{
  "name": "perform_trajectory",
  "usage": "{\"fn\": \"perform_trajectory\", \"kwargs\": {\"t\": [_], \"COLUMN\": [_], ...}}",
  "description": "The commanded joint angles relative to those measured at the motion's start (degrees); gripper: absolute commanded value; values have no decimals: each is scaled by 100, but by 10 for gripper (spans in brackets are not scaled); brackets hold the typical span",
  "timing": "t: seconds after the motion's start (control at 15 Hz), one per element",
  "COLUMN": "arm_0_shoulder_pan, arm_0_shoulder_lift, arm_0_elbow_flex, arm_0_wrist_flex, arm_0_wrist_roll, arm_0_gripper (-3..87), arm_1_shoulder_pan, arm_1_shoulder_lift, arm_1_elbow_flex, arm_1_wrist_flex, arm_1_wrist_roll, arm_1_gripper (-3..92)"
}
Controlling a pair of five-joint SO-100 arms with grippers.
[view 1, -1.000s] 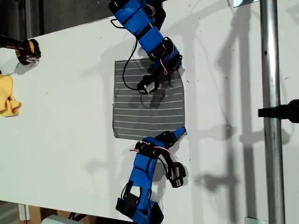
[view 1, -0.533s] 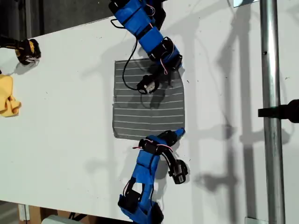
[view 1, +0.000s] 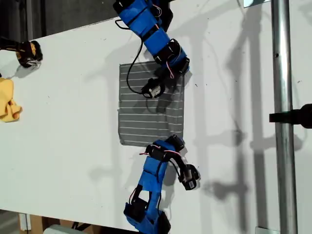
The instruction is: Grasp corners of a towel and fold twice.
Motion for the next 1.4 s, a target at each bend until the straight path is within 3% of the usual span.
{"fn": "perform_trajectory", "kwargs": {"t": [0.0,0.4,0.73,1.0,1.33], "arm_0_shoulder_pan": [79,299,527,-26,-1354], "arm_0_shoulder_lift": [439,1468,1863,2021,2153], "arm_0_elbow_flex": [-185,-404,-360,-308,-299], "arm_0_wrist_flex": [255,308,220,615,1090], "arm_0_wrist_roll": [18,475,439,483,1433], "arm_0_gripper": [-23,-23,-23,-24,-24], "arm_1_shoulder_pan": [-79,-220,-475,352,2188], "arm_1_shoulder_lift": [457,1020,-545,-149,879], "arm_1_elbow_flex": [-264,-1819,-4025,-3753,-2663], "arm_1_wrist_flex": [141,1046,1811,2496,2874], "arm_1_wrist_roll": [-18,-387,-879,-967,-1441], "arm_1_gripper": [-1,-1,-1,-1,-1]}}
